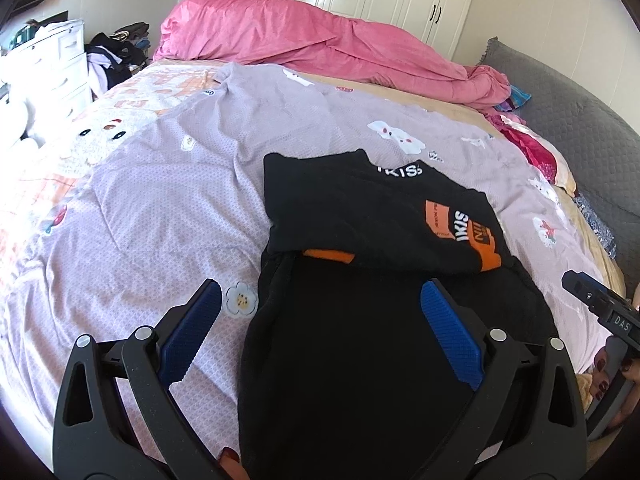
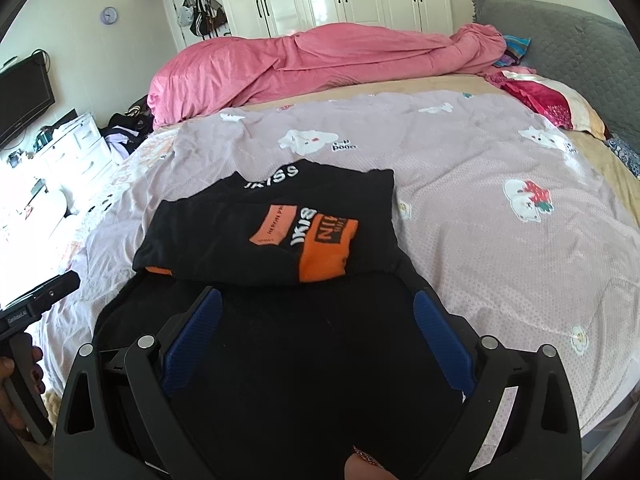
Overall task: Fold small clothes
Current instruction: 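Move both open grippers back over the shirt toward its black hem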
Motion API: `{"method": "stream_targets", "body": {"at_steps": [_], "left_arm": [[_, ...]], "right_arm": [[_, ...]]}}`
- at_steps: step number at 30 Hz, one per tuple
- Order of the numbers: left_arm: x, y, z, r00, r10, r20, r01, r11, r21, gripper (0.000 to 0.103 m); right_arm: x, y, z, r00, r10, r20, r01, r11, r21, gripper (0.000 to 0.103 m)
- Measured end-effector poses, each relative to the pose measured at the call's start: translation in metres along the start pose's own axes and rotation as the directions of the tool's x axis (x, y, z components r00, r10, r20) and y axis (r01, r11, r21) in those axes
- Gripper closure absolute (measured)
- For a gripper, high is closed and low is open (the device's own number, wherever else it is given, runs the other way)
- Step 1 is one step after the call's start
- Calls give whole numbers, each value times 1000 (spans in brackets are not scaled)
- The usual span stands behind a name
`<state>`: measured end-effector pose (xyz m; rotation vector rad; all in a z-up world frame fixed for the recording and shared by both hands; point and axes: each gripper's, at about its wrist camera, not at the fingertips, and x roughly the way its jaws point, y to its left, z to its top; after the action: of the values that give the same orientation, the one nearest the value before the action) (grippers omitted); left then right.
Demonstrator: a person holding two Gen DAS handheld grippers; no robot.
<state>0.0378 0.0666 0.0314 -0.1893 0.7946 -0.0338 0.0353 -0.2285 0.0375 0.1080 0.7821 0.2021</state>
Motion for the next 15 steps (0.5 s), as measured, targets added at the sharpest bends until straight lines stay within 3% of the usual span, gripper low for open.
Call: {"method": "stream_targets", "body": {"at_steps": [15], "left_arm": [[12,25,-38,994,52,-93,-53,999,-7,9]], "right_arm": [[7,-27,-42,993,-64,-97,65,998,7,7]]}}
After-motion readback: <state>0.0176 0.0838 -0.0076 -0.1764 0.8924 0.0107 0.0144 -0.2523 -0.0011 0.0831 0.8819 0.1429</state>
